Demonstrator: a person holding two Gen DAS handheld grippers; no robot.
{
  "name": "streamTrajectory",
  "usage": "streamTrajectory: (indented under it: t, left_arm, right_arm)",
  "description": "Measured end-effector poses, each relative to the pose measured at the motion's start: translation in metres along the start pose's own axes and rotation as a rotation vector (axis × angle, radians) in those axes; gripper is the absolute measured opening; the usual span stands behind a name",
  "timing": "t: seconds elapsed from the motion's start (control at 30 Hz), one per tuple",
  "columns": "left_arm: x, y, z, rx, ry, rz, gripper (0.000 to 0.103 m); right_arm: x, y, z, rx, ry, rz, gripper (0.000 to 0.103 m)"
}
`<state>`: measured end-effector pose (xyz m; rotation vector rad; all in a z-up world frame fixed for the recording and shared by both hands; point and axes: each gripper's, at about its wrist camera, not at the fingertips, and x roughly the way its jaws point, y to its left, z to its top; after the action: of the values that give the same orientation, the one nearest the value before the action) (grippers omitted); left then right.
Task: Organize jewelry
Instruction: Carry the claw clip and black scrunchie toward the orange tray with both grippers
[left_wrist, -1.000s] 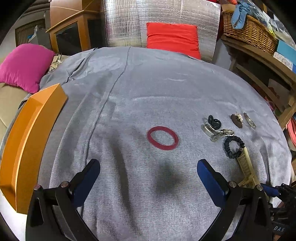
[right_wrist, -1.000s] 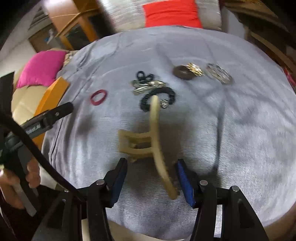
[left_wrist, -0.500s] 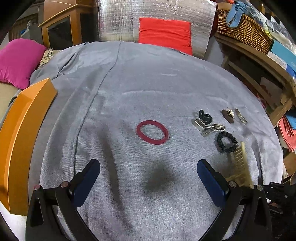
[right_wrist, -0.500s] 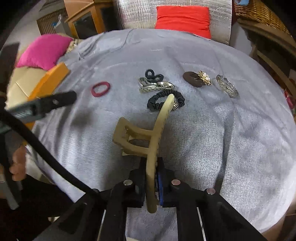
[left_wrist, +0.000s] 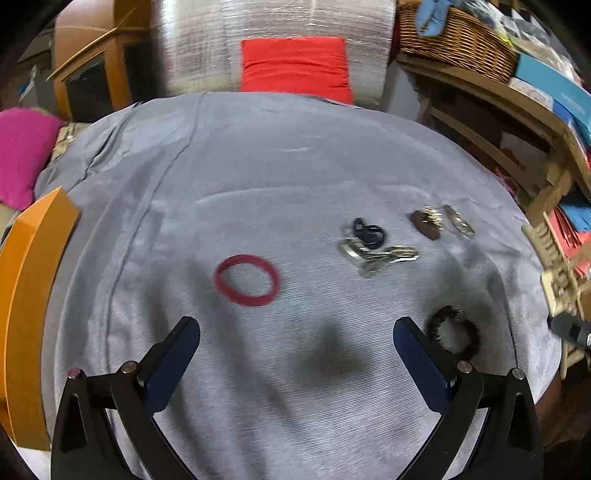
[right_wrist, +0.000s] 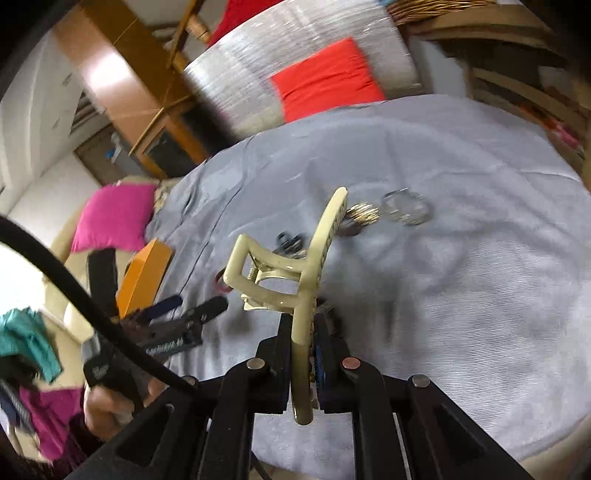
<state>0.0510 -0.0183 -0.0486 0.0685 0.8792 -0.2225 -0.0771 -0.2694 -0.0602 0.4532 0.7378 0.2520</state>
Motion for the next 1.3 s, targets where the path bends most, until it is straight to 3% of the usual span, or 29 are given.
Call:
streamTrajectory:
  t: [0.27,0.37,0.53,0.67,0.83,0.9,1.03,1.3]
  left_arm:
    - [0.007,-0.044,-0.002,0.085,0.022,-0.190,0.103]
    - [0.017,-0.058,-0.006,0.069,0.073,-0.249,0.103]
    - [0.035,-0.066,-0.010,0.020,0.129,-0.289,0.103]
    - [0.040,-0.079,-0.012,0.063,0.121,-0.266,0.087]
    - [0.038,-0.092,-0.015,0.153,0.083,-0.245,0.043]
    - [0.036,-0.090,-0.016,0.158,0.076,-0.246,0.016]
    - [0.037,-0.082,-0.016,0.123,0.082,-0.292,0.010]
    - [0.011,-0.060,-0.013,0.110,-0.005,-0.274,0.009]
  right_arm:
    - [-0.011,-0.025,0.006,0.106,-0.045,-0.050,0.011]
    - [-0.014,-0.029,0.007,0.128,-0.055,-0.053,0.011]
    - [-0.018,-0.033,0.006,0.156,-0.065,-0.056,0.011]
    - [-0.018,-0.038,0.006,0.167,-0.064,-0.066,0.011]
    - [-0.020,-0.036,0.004,0.170,-0.070,-0.075,0.011]
    - [-0.019,-0.034,0.003,0.170,-0.068,-0.073,0.011]
    - [-0.015,-0.029,0.002,0.154,-0.064,-0.077,0.011]
    - [-0.005,-0.015,0.001,0.119,-0.067,-0.078,0.011]
